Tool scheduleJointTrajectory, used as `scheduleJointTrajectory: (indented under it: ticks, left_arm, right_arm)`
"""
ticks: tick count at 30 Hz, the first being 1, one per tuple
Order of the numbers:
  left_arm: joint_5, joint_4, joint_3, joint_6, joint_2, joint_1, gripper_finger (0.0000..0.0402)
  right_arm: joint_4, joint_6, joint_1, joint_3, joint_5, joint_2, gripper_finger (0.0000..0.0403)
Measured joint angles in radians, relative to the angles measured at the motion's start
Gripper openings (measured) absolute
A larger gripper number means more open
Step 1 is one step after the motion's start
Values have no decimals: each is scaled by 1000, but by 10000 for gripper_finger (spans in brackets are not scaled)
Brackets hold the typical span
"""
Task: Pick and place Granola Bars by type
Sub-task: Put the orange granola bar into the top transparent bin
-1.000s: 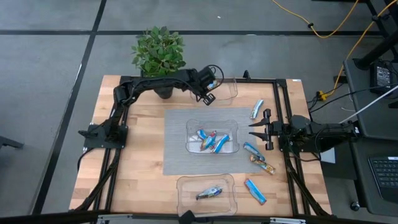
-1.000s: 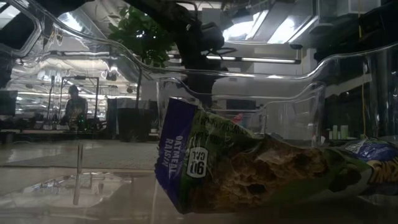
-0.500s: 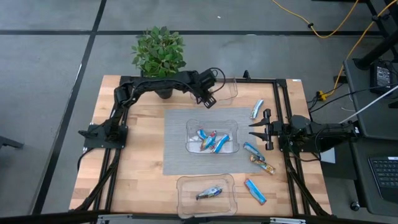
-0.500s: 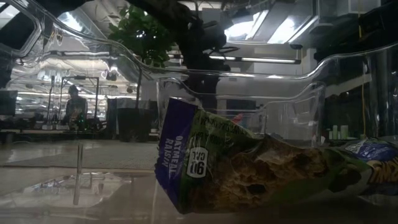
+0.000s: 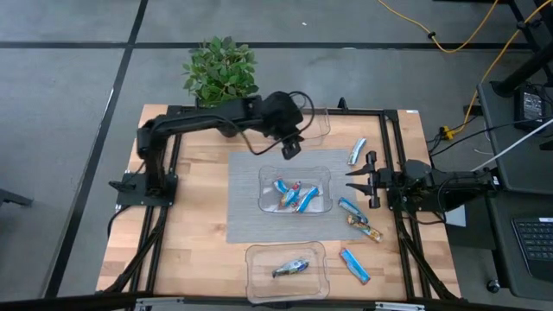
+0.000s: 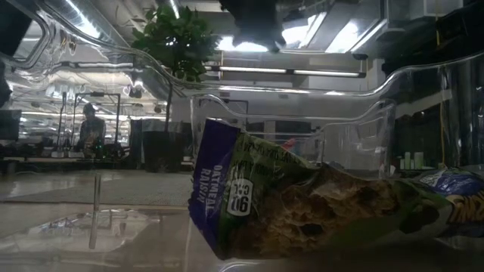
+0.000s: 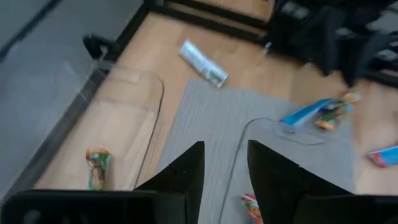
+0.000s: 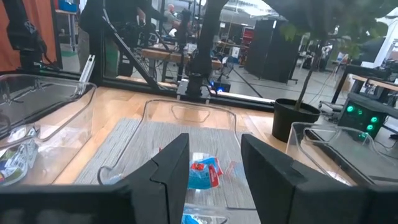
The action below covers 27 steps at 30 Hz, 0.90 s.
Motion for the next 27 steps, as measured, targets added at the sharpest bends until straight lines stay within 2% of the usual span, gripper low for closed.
scheduleJointTrajectory:
  ticks: [5,9,16,21,27]
  left_arm:
    - [-8,9,-93,18,-126,-23,114]
    - [-27,85,-260,-26,-250,-23,114]
    - [-26,383,-625,-92,-503,-23,114]
    - [2,549,-825,-95,-658,-46,114]
    - [39,687,-1040,-97,-813,-84,114]
  right_arm:
    - [20,0,0,0,0,0,149]
    - [47,0,0,0,0,0,149]
    - [102,3,0,1,-4,0,149]
    - [96,102,0,42,-8,0,149]
    - [-40,122,0,143,-8,0,149]
